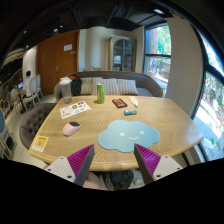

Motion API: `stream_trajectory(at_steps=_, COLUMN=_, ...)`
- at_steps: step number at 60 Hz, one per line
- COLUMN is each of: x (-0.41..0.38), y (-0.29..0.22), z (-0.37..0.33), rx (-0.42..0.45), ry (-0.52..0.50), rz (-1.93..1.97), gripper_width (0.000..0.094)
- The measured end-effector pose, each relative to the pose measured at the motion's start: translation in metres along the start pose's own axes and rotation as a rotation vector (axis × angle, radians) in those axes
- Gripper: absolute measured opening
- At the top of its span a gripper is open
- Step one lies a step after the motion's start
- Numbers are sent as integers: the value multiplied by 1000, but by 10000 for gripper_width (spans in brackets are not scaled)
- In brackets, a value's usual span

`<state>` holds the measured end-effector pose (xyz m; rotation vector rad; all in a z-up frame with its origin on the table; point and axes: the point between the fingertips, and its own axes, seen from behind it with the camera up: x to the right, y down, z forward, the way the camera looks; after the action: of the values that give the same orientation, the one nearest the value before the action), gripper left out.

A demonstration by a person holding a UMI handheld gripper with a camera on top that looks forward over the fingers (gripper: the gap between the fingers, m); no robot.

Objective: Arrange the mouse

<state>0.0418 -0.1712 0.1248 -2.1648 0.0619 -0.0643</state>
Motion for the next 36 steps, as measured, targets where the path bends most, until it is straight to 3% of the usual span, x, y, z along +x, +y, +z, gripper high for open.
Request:
stream_trajectory(at_steps=16, x=-24, y=0, z=5, rx=3, ry=-34, rz=-33, gripper_width=822)
stream_trajectory(at_steps=28, x=-98, y=18, z=52, rx=-25, ry=-196, rz=-20, gripper_width=824)
stream_trajectory(at_steps=36, x=-148, y=47, z=108, rx=-88, ry=-265, rz=-76, gripper_width=821)
